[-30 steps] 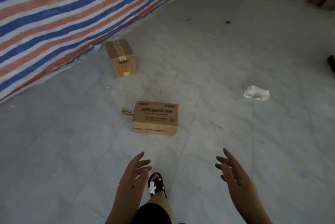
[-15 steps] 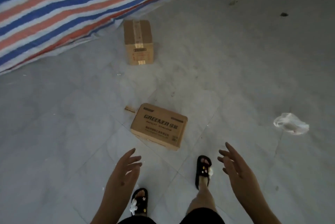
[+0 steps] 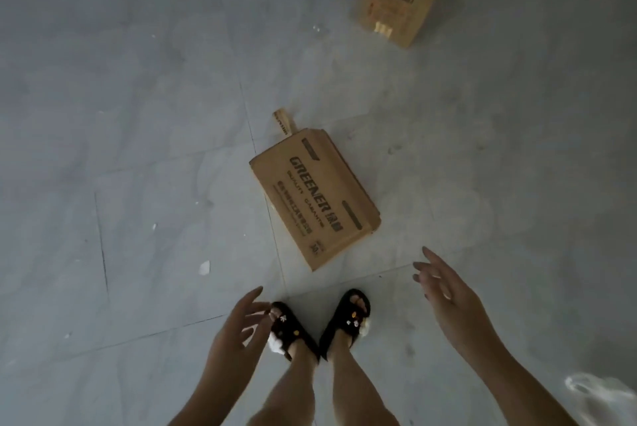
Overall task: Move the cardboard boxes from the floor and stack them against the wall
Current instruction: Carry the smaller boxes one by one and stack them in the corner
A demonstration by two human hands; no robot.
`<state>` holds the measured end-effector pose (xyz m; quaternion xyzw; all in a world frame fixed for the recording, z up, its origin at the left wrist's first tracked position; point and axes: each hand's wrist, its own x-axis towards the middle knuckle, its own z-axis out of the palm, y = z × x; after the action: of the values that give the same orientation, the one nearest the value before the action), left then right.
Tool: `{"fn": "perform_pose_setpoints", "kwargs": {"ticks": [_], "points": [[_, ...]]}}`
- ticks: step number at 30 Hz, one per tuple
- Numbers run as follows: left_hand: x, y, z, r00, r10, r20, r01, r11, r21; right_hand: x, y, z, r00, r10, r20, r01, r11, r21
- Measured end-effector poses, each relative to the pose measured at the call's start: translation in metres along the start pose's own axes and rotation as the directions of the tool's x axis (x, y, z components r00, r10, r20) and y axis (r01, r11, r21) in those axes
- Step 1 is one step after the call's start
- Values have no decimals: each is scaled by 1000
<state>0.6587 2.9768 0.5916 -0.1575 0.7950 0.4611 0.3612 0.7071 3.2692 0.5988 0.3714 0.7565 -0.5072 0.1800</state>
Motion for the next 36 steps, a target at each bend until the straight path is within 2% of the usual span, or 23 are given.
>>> {"fn": "perform_pose_setpoints", "kwargs": {"ticks": [2,7,11,13,15,17,22,26,30,36], "points": [[51,-26,43,995,-87,-52,84,995,-54,61,34,20,999,3,32,-2,1000,-21],[182,-112,148,957,-283,-64,271,951,-152,207,123,79,999,-23,27,25,996,-90],[262,-168,193,910,-407,-77,358,867,-347,289,178,120,998,-61,-9,59,991,-118],[284,-184,203,916,-401,-18,352,825,-442,313,196,137,998,-57,10,57,993,-105],[292,-190,209,941,-337,39,311,811,-495,326,207,150,998,-33,44,36,997,-63],[295,-193,210,956,-292,42,267,793,-547,327,209,158,998,6,58,-7,1000,24],[272,-165,173,944,-325,-51,184,648,-739,292,165,161,994,-4,110,-10,992,128],[211,-118,117,941,-325,-96,114,569,-814,233,100,151,985,-4,173,-35,974,226],[129,-73,66,918,-363,-161,60,527,-848,156,32,135,972,-34,234,-17,977,214],[-22,2,-4,868,-385,-313,-89,501,-861,28,-83,93,921,-215,326,167,971,169]]}}
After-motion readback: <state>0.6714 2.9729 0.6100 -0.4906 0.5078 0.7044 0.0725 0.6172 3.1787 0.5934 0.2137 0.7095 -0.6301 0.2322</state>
